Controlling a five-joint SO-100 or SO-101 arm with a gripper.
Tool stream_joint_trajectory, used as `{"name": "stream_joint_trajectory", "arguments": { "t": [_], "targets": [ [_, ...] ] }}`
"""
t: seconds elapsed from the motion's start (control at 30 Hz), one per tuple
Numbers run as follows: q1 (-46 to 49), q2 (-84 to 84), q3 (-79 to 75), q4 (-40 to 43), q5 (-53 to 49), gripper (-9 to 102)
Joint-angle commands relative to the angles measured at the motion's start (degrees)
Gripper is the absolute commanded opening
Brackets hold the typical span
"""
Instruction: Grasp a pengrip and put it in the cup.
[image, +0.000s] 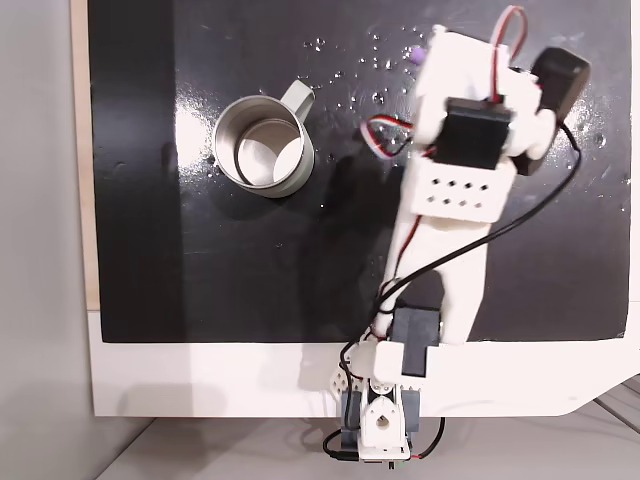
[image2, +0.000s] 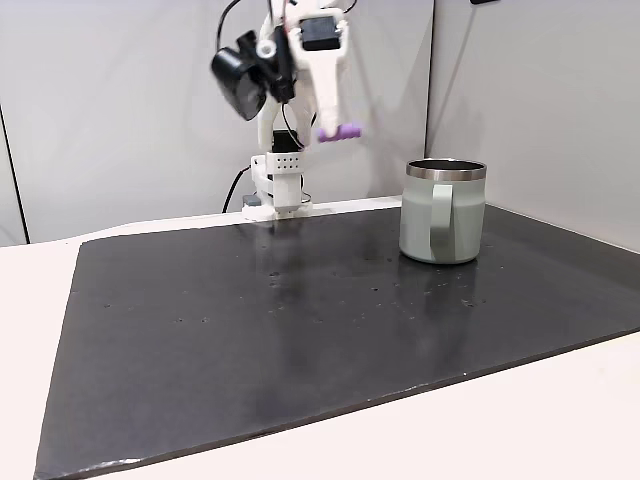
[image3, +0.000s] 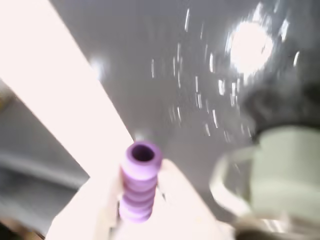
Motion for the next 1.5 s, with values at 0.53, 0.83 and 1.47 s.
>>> {"name": "stream_joint_trajectory", "arguments": {
  "t": [0.53,0.83,1.47],
  "targets": [
    [-28.13,6.59,9.4,-0.35,-13.8,0],
    [-32.96,4.57,12.74,2.46,-17.49,0],
    [-32.26,4.48,13.62,3.16,-16.52,20]
  ]
}}
